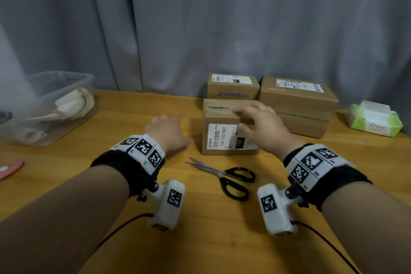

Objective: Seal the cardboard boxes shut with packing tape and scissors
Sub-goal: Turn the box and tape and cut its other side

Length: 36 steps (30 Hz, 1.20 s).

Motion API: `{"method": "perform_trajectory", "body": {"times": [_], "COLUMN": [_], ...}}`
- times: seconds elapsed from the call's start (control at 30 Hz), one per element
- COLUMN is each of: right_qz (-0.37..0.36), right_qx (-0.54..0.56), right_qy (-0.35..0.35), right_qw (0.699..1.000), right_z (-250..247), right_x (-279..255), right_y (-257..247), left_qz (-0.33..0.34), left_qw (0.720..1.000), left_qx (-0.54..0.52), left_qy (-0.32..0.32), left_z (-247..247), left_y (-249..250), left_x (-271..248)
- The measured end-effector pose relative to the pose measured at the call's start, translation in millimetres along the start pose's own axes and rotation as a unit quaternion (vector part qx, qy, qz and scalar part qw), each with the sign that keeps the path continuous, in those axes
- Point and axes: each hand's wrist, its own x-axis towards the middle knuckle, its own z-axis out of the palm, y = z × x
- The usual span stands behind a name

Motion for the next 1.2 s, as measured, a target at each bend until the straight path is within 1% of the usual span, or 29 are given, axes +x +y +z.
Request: {"method": "perform_trajectory", "body": {"times": [0.03, 0.07, 0.13, 0.2, 0.27, 0.33, 0.4, 0.47, 0.53, 0.57, 0.6, 0.63, 0.67, 0.7, 0.73, 0.77, 0.8, 0.83, 0.87, 0.9, 0.93, 0.97, 1.0, 1.03, 1.07, 1.1, 1.17, 1.2], "right_qz": [0.000, -0.003, -0.007, -0.005, -0.002, 0.003, 0.009, 0.015, 0.023, 0.028, 0.035, 0.038, 0.036, 0.029, 0.020, 0.010, 0.002, -0.002, -0.009, -0.020, -0.031, -0.038, -0.042, -0.048, -0.053, -0.058, -0.056, -0.054], "right_qx": [0.022, 0.032, 0.035, 0.041, 0.052, 0.061, 0.055, 0.025, 0.012, 0.023, 0.040, 0.056, 0.075, 0.104, 0.156, 0.229, 0.302, 0.353, 0.376, 0.377, 0.374, 0.376, 0.381, 0.385, 0.383, 0.380, 0.376, 0.368], "right_qy": [0.000, 0.003, 0.017, 0.030, 0.038, 0.043, 0.035, 0.014, -0.020, -0.037, -0.051, -0.058, -0.053, -0.031, 0.001, 0.026, 0.027, 0.009, -0.020, -0.049, -0.069, -0.075, -0.065, -0.045, -0.024, -0.007, 0.025, 0.042], "right_qw": [1.000, 0.999, 0.999, 0.999, 0.998, 0.997, 0.998, 0.999, 0.999, 0.999, 0.997, 0.996, 0.995, 0.994, 0.988, 0.973, 0.953, 0.935, 0.926, 0.925, 0.924, 0.923, 0.922, 0.920, 0.922, 0.923, 0.925, 0.927], "right_z": [2, 5, 7, 8, 9, 8, 4, -2, -9, -11, -15, -19, -24, -29, -35, -41, -47, -52, -55, -56, -54, -53, -53, -55, -58, -61, -70, -75], "right_x": [-1, -2, -3, -5, -9, -11, -10, -5, -1, 2, 4, 5, 6, 6, 6, 4, 1, -2, -4, -6, -5, -5, -4, -3, -2, -1, 0, 1], "right_y": [2, 2, 3, 3, 3, 2, 0, -3, -5, -6, -7, -8, -11, -16, -22, -30, -39, -48, -55, -61, -66, -69, -71, -71, -70, -69, -63, -60], "left_qz": [-0.014, -0.027, -0.039, -0.020, 0.019, 0.055, 0.074, 0.079, 0.094, 0.109, 0.128, 0.147, 0.164, 0.176, 0.179, 0.166, 0.142, 0.120, 0.109, 0.119, 0.143, 0.161, 0.169, 0.175, 0.178, 0.179, 0.162, 0.149], "left_qw": [0.998, 0.994, 0.992, 0.998, 0.999, 0.998, 0.992, 0.969, 0.928, 0.906, 0.888, 0.876, 0.871, 0.872, 0.877, 0.888, 0.898, 0.900, 0.893, 0.875, 0.842, 0.805, 0.771, 0.745, 0.731, 0.725, 0.725, 0.722], "left_qx": [0.059, 0.095, 0.102, 0.046, 0.023, -0.002, -0.087, -0.202, -0.312, -0.355, -0.385, -0.402, -0.403, -0.393, -0.377, -0.352, -0.323, -0.303, -0.307, -0.348, -0.419, -0.492, -0.548, -0.587, -0.606, -0.615, -0.628, -0.643], "left_qy": [-0.027, -0.047, -0.056, -0.048, -0.034, 0.005, 0.060, 0.119, 0.181, 0.203, 0.218, 0.225, 0.229, 0.233, 0.238, 0.246, 0.263, 0.289, 0.310, 0.315, 0.307, 0.290, 0.276, 0.266, 0.258, 0.251, 0.230, 0.207], "left_z": [2, 5, 12, 17, 16, 11, -1, -21, -44, -55, -67, -77, -85, -91, -95, -98, -100, -102, -103, -104, -105, -105, -106, -106, -106, -107, -109, -110], "left_y": [-7, -14, -26, -32, -32, -29, -24, -17, -9, -5, 1, 5, 9, 13, 18, 22, 26, 30, 34, 37, 41, 46, 50, 53, 55, 56, 55, 54], "left_x": [-3, -5, -8, -11, -16, -19, -21, -23, -27, -29, -34, -37, -39, -39, -40, -40, -39, -37, -35, -32, -30, -30, -31, -31, -31, -30, -27, -24]}}
